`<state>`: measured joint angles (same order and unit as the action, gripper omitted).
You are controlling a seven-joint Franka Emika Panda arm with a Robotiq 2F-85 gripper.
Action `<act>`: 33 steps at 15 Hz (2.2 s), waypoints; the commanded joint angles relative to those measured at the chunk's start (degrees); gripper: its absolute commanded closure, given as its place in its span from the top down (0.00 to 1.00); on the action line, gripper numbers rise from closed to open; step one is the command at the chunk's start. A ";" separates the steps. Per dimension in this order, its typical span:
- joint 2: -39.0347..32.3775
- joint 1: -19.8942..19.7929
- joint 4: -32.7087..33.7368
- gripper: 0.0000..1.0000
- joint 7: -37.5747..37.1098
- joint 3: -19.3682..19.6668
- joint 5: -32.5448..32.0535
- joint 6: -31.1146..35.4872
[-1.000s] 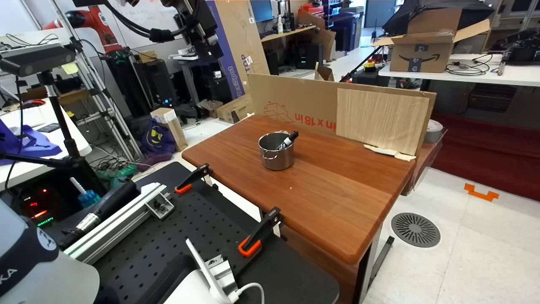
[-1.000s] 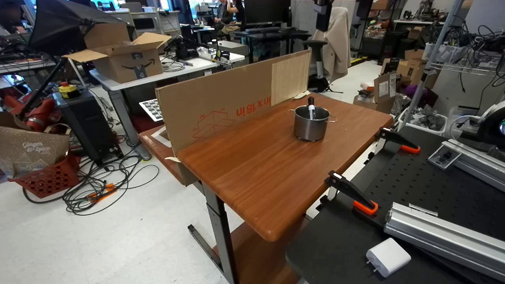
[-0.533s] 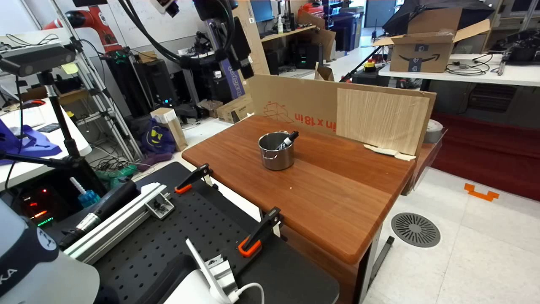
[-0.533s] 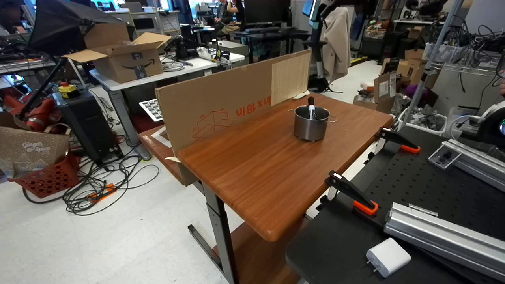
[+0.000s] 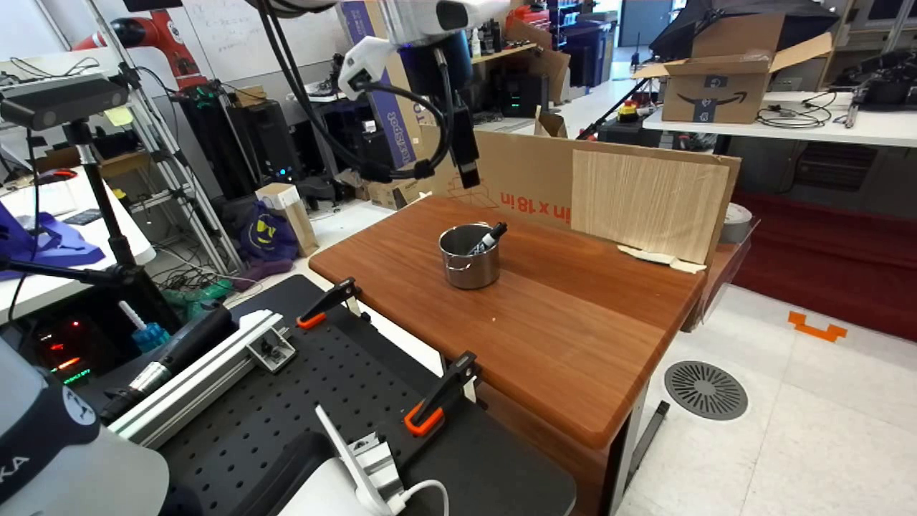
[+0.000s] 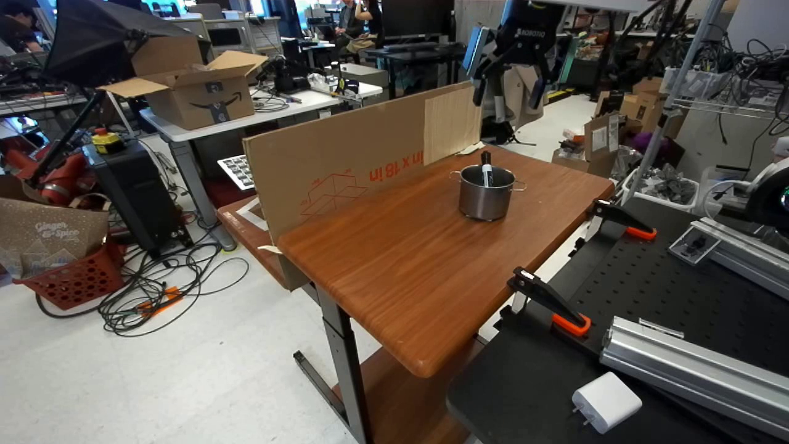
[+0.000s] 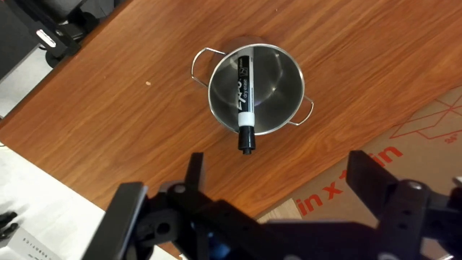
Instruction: Put the marker on the table
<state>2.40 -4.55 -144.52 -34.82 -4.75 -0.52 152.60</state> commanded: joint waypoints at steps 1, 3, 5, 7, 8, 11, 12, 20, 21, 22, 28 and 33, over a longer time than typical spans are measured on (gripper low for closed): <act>-6.43 1.51 3.72 1.00 -1.77 2.10 3.29 3.85; -9.33 2.11 5.20 1.00 -2.63 3.02 4.06 5.37; -12.17 2.65 6.82 1.00 -2.85 3.71 5.15 5.85; -14.61 3.11 8.12 1.00 -2.88 4.25 6.26 5.92; -15.59 3.31 8.73 1.00 -2.72 4.51 6.81 5.74; -18.07 4.01 10.08 1.00 -2.66 5.51 7.90 5.56; -18.74 4.14 10.46 1.00 -2.61 5.80 8.07 5.48; -20.36 5.38 11.50 0.34 -3.10 7.76 8.10 5.65; -20.36 5.56 11.50 0.27 -3.35 7.93 8.02 5.82; -20.37 5.68 11.51 0.19 -3.48 8.04 7.95 5.80; -17.75 5.73 9.41 0.05 -1.81 7.51 8.01 5.21; -13.07 5.72 8.06 0.05 1.10 8.72 5.29 3.86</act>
<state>-14.47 0.31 -134.69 -36.30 2.27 5.88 157.24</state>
